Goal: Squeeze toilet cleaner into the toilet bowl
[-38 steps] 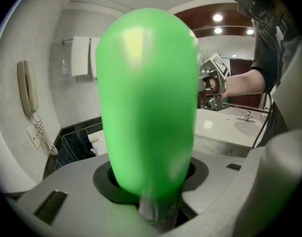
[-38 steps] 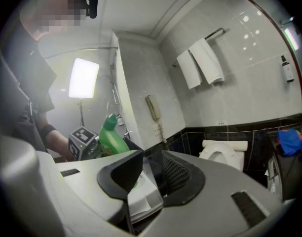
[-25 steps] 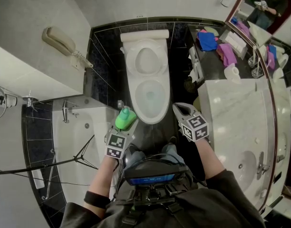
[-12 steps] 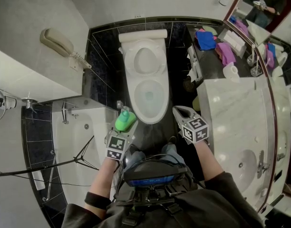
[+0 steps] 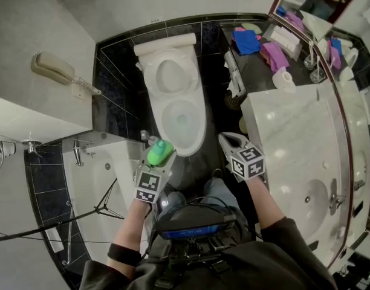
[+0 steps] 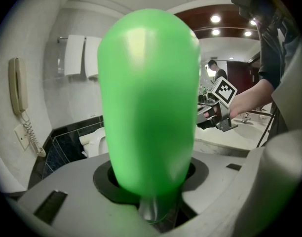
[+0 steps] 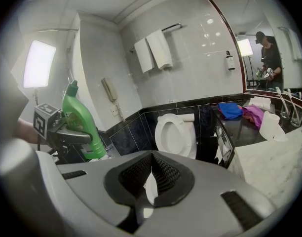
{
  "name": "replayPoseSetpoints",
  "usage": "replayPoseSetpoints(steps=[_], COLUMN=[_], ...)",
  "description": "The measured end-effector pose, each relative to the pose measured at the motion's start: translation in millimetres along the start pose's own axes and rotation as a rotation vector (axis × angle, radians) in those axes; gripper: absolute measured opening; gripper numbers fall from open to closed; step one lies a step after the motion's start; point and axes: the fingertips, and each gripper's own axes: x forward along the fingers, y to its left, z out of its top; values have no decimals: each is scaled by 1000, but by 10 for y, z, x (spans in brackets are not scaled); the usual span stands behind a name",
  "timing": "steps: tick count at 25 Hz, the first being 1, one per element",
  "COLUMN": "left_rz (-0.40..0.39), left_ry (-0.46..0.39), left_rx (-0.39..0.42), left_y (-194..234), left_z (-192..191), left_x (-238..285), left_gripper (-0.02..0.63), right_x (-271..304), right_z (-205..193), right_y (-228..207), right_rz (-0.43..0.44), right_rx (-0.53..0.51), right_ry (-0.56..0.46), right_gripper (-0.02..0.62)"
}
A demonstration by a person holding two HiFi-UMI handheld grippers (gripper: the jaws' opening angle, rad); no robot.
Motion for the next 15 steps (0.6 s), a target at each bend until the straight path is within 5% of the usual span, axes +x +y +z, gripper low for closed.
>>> replayPoseSetpoints(steps=[15], left_rz=[-134], left_ry=[-52], left_rx=[84], left_y=[-849], left_z=[952], left_x=[1536], left_gripper=[195], right_x=[-744], right_z=[96], right_y=[-1397], right_rz=[-123], right_rx=[46], right_ry=[-66], right_gripper=[3])
